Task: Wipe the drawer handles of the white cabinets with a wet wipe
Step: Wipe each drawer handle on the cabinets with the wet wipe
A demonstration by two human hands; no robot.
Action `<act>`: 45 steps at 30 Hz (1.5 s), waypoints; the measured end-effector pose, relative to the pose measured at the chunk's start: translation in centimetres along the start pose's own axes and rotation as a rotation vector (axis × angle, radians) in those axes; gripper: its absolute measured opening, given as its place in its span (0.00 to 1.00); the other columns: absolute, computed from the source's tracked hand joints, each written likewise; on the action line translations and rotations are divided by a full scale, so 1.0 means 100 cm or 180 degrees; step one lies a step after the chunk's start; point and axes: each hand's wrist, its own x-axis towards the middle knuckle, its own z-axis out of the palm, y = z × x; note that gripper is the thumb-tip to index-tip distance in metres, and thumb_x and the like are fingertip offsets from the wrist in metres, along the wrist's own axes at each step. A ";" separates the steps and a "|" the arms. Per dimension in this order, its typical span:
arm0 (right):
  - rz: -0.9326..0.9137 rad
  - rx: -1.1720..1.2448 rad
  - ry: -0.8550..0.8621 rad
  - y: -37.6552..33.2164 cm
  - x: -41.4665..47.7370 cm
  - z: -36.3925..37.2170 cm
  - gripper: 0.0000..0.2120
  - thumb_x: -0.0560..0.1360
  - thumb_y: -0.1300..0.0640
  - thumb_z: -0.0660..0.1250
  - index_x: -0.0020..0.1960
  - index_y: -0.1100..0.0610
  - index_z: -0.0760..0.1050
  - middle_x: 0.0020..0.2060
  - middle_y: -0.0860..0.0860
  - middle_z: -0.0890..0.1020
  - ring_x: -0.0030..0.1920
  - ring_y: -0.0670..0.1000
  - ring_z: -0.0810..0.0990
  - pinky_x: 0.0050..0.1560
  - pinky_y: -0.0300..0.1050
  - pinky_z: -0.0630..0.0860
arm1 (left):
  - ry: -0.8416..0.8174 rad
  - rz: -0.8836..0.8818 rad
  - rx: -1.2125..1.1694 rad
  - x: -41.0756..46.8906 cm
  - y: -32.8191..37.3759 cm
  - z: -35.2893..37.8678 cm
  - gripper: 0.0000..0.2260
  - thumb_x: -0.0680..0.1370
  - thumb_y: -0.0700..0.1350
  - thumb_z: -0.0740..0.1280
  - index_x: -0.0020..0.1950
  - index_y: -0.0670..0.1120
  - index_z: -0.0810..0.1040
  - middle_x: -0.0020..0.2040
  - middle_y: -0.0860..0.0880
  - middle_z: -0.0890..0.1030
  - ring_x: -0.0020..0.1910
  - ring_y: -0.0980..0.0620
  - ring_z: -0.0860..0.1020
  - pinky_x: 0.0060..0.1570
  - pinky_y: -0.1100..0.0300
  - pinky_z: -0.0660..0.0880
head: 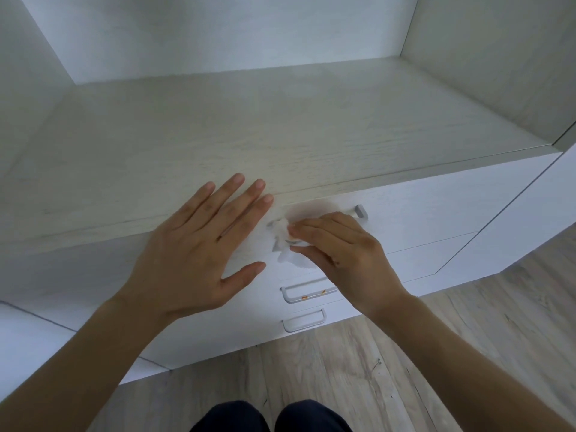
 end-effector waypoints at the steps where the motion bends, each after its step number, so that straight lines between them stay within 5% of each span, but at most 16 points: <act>1: -0.0005 0.0013 0.0000 0.000 0.000 0.000 0.08 0.70 0.62 0.72 0.48 0.63 0.82 0.43 0.53 0.84 0.44 0.52 0.80 0.50 0.43 0.76 | 0.0006 0.0002 0.0021 0.000 0.000 0.000 0.30 0.79 0.58 0.53 0.76 0.42 0.59 0.76 0.44 0.61 0.75 0.45 0.59 0.74 0.48 0.56; 16: 0.0027 -0.0438 0.0379 -0.006 0.003 0.007 0.08 0.70 0.57 0.74 0.42 0.62 0.82 0.35 0.55 0.80 0.36 0.55 0.76 0.41 0.42 0.69 | 0.0034 0.0041 0.0134 0.001 0.000 0.002 0.30 0.80 0.59 0.51 0.77 0.42 0.58 0.76 0.43 0.59 0.76 0.44 0.57 0.74 0.48 0.54; 24: -0.0117 -0.0519 0.0509 -0.006 0.000 0.007 0.07 0.71 0.57 0.73 0.42 0.62 0.82 0.35 0.55 0.82 0.35 0.55 0.78 0.36 0.48 0.75 | 0.0037 0.0042 0.0124 0.002 0.000 0.002 0.31 0.80 0.59 0.51 0.76 0.42 0.59 0.76 0.43 0.60 0.75 0.44 0.58 0.74 0.49 0.54; 45: -0.0039 -0.0754 0.0979 -0.010 -0.018 0.017 0.05 0.72 0.64 0.73 0.48 0.62 0.83 0.44 0.54 0.85 0.46 0.50 0.81 0.44 0.44 0.78 | 0.0040 0.0022 0.0105 0.001 0.000 0.003 0.30 0.80 0.59 0.51 0.76 0.42 0.59 0.77 0.45 0.60 0.76 0.46 0.56 0.75 0.50 0.53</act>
